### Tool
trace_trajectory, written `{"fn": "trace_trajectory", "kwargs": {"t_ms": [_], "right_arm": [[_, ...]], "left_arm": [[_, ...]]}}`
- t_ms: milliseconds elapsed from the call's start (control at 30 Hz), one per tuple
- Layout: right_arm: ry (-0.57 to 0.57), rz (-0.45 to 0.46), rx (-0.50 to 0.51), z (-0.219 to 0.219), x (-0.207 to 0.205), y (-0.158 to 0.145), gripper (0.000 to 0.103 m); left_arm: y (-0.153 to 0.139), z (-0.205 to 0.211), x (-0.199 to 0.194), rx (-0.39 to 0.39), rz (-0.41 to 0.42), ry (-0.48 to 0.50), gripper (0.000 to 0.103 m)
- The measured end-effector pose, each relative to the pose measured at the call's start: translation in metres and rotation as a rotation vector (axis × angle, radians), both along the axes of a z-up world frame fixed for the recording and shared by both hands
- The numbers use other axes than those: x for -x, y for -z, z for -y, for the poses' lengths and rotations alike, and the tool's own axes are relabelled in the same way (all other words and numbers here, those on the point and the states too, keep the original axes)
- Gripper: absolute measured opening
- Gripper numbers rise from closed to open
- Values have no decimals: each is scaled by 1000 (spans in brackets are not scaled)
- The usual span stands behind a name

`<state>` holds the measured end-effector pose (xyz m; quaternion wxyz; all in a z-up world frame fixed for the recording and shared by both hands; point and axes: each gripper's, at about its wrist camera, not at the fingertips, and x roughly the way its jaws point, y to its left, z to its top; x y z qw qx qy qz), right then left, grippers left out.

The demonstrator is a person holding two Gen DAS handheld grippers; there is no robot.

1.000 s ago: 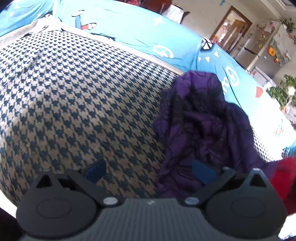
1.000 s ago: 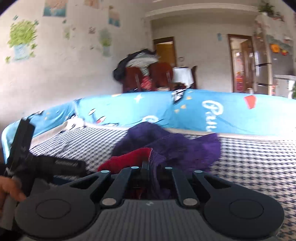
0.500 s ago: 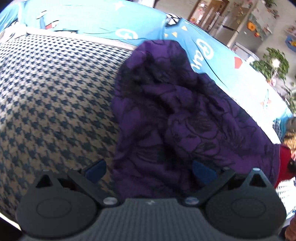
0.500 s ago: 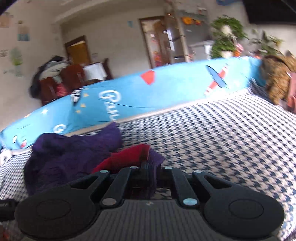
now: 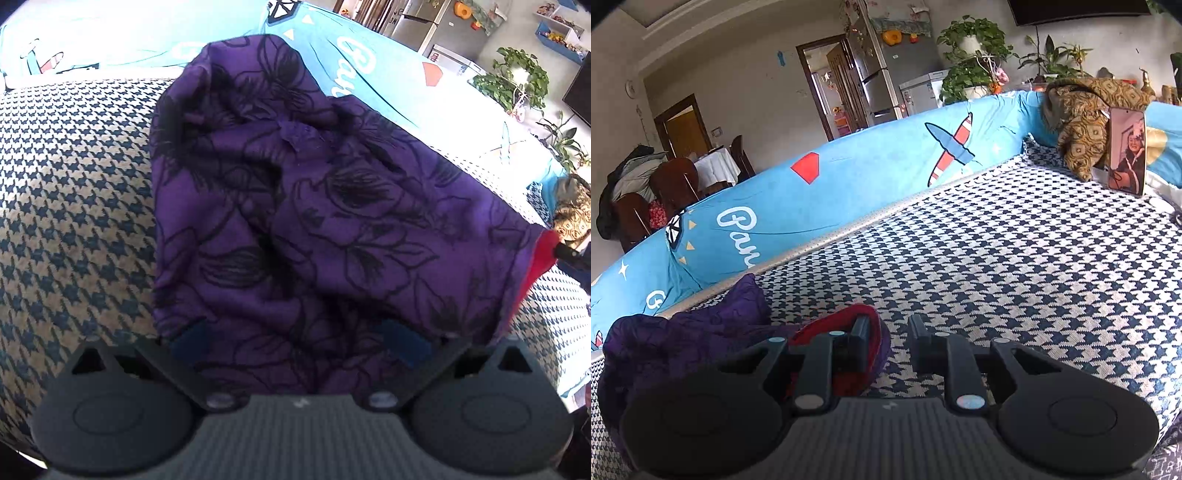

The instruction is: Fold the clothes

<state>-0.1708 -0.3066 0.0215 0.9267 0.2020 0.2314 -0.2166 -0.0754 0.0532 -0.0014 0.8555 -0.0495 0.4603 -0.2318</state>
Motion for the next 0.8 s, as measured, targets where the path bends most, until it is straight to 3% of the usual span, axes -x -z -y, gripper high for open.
{"fn": "trace_trajectory", "kwargs": {"t_ms": [100,167,400,500,667,800], "right_arm": [[70,-6,43,5,6,-1,24],[59,13,28,7,11,-2,24],[-222,35,-47,-21,4,6,24],[-327,35,-24,-40,-5,11,24],[-397,-37,3,-64,-23,32,24],[-384,-112,34,-76,-30,51,42]], "left_arm": [[0,4,3,-2,-1,10,103],[1,7,5,-2,-1,16,103],[2,16,9,-15,2,21,103],[2,16,8,-15,-1,20,103],[4,12,6,-11,-8,16,103],[5,11,5,-8,-10,14,103]]}}
